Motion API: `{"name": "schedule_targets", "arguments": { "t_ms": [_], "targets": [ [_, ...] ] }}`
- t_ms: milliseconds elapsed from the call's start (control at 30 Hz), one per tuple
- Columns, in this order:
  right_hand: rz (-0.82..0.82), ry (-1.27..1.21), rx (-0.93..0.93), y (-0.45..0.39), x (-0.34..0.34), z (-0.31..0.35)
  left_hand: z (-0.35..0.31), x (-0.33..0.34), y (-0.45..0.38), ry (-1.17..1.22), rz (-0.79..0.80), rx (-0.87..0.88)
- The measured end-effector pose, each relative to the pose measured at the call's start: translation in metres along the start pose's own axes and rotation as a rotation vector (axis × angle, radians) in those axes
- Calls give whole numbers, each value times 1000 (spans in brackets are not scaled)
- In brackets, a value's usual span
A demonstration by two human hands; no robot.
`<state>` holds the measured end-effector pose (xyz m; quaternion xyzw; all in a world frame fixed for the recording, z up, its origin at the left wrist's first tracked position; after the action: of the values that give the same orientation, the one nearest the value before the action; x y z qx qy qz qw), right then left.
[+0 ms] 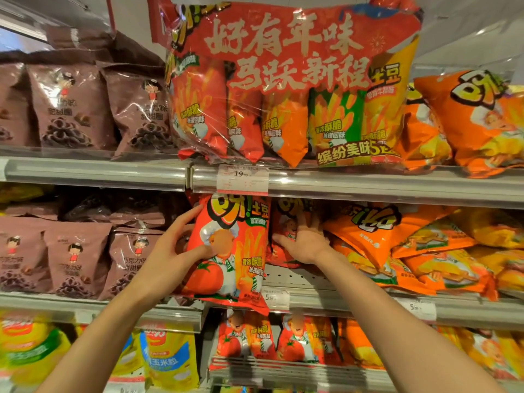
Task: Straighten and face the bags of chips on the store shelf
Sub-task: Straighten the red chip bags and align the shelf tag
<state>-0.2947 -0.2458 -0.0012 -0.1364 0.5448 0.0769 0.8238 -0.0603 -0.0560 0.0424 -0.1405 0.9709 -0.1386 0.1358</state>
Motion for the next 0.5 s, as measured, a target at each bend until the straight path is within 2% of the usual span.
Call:
{"name": "schedule_targets", "arguments": {
  "t_ms": [133, 200, 333, 500],
  "targets": [
    [70, 38, -27, 0, -7, -4, 5, 3, 1, -10, -18, -13],
    [24, 51, -29, 1, -8, -5, 6, 4, 1, -5, -20, -20],
    [-176, -33, -122, 0, -15, 4, 9, 3, 1, -1, -23, -29],
    [-197, -65, -140, -12, -9, 5, 9, 4, 0, 3, -20, -32]
  ]
}}
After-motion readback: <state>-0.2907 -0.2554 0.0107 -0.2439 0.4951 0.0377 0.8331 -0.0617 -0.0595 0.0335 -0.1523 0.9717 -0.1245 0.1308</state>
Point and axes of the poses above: each hand's wrist, its own y-axis away from the middle knuckle, its own x-axis out of the palm, z = x × y, the point moved 9 cm from there along -y, towards the middle knuckle, and after that the axes turned 4 degrees about -x, right-handed, at the moved point
